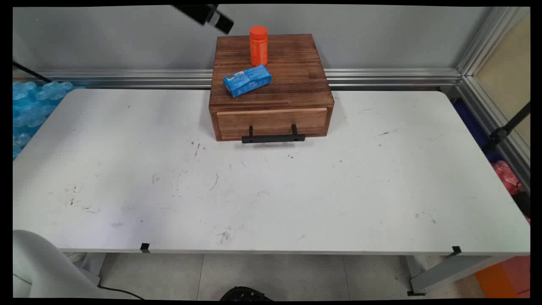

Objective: Open the drawer

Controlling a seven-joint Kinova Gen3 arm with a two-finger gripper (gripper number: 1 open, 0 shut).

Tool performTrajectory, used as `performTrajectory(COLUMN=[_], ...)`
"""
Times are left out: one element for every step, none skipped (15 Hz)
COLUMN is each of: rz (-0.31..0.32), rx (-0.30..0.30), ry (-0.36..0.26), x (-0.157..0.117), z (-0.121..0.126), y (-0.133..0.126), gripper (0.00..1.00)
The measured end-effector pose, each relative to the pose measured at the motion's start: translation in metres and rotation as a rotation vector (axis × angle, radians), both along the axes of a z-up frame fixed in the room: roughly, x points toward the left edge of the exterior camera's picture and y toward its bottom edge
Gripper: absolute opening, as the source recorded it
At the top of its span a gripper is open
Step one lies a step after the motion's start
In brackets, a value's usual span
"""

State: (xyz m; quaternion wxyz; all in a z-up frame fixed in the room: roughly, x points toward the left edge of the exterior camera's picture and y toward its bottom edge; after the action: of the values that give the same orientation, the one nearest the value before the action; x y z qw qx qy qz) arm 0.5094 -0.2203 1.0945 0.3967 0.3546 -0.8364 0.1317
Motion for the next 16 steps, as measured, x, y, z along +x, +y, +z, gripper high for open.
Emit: performTrajectory(rz=[-0.005, -0.022, -0.033, -0.039, -0.048, -0.053, -0.061, -0.069, -0.084, -0.095, -0.111, -0.126, -0.137, -0.150, -0.156, -0.164], rx=[0.005, 0.018, 0.027, 0.031, 0.039, 0.043, 0.050, 0.054, 0.059, 0.062, 0.066, 0.072, 0.076, 0.086, 0.091, 0.098], ry=[-0.014, -0.049, -0.069, -0.083, -0.103, -0.115, -0.132, -0.144, -0.161, -0.173, -0.191, -0.211, -0.229, -0.258, -0.275, -0.295], x=[-0.001, -0.005, -0.008, -0.012, -0.017, -0.020, -0.026, -0.031, -0.037, -0.042, -0.049, -0.057, -0.065, -0.076, -0.083, -0.091], z=[-0.002, -0.009, -0.015, -0.019, -0.025, -0.030, -0.037, -0.042, -0.050, -0.055, -0.063, -0.074, -0.083, -0.099, -0.108, -0.119], y=[-0.001, -0.004, -0.008, -0.011, -0.017, -0.021, -0.026, -0.030, -0.036, -0.040, -0.047, -0.055, -0.062, -0.072, -0.078, -0.085], gripper=[1.00, 1.00, 1.00, 1.00, 1.00, 1.00, 1.00, 1.00, 1.00, 1.00, 1.00, 1.00, 1.00, 1.00, 1.00, 1.00])
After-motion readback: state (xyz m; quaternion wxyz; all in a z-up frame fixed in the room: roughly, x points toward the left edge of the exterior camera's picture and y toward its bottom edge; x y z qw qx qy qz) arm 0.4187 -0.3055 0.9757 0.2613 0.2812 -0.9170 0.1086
